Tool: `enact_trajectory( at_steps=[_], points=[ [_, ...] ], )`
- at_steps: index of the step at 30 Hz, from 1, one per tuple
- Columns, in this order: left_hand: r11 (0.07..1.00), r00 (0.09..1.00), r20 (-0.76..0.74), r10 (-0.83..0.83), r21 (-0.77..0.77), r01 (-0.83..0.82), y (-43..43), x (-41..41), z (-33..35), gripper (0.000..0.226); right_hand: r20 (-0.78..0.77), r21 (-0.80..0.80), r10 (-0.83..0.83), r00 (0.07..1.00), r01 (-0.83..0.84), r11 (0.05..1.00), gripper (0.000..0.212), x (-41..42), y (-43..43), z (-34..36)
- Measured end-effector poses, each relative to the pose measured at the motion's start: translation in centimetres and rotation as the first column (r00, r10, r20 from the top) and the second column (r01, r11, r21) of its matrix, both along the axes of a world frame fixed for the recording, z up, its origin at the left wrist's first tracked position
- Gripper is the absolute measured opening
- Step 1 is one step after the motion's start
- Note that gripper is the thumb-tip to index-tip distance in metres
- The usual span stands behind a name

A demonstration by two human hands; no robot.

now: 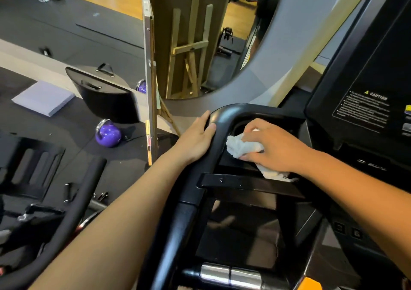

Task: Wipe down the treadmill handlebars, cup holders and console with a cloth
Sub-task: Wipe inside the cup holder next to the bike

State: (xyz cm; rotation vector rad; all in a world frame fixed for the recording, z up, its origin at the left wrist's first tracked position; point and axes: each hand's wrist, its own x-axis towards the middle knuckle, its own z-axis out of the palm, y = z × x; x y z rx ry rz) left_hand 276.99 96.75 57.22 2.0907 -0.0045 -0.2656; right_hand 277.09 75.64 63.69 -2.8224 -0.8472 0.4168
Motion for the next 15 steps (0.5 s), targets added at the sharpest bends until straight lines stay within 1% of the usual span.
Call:
enact_trajectory(
  at_steps=[2, 4, 7, 9, 10, 11, 13, 15],
  points=[
    [1.0, 1.0, -0.026, 0.012, 0.001, -0.012, 0.0, 0.2, 0.0, 0.054, 0.004, -0.002, 0.094, 0.996, -0.094, 0.996, 0.023, 0.2, -0.7, 0.1],
    [1.0, 1.0, -0.015, 0.021, -0.005, -0.021, -0.1, 0.2, -0.1, 0.054, 0.005, -0.002, 0.137, 0.991, -0.137, 0.991, 0.022, 0.3, -0.5, 0.1],
    [0.999, 0.999, -0.019, 0.034, -0.012, -0.034, -0.1, 0.4, -0.2, 0.053, 0.046, -0.023, 0.128, 0.991, -0.127, 0.992, 0.033, 0.8, 0.7, -0.3],
    [0.999, 0.999, -0.021, 0.037, -0.007, -0.037, 0.0, 0.3, -0.3, 0.053, 0.06, -0.018, 0.148, 0.987, -0.147, 0.989, 0.031, 0.9, 0.9, -0.5],
    [0.999, 0.999, -0.02, 0.034, -0.006, -0.034, -0.1, 0.3, -0.2, 0.053, 0.059, -0.037, 0.186, 0.981, -0.184, 0.982, 0.028, 0.6, 0.5, -0.4],
    [0.999, 0.999, -0.019, 0.03, -0.008, -0.031, -0.1, 0.2, -0.2, 0.053, 0.062, -0.07, 0.241, 0.969, -0.236, 0.969, 0.03, 0.3, -0.2, -0.2],
    [1.0, 0.999, -0.016, 0.029, -0.011, -0.029, -0.1, 0.2, -0.1, 0.052, 0.08, -0.154, 0.366, 0.927, -0.351, 0.924, 0.043, -0.3, -1.4, 0.2],
    [0.999, 0.999, -0.016, 0.028, -0.015, -0.029, 0.0, 0.2, -0.1, 0.052, 0.094, -0.186, 0.381, 0.92, -0.36, 0.914, 0.046, -0.3, -1.3, 0.5]
  ],
)
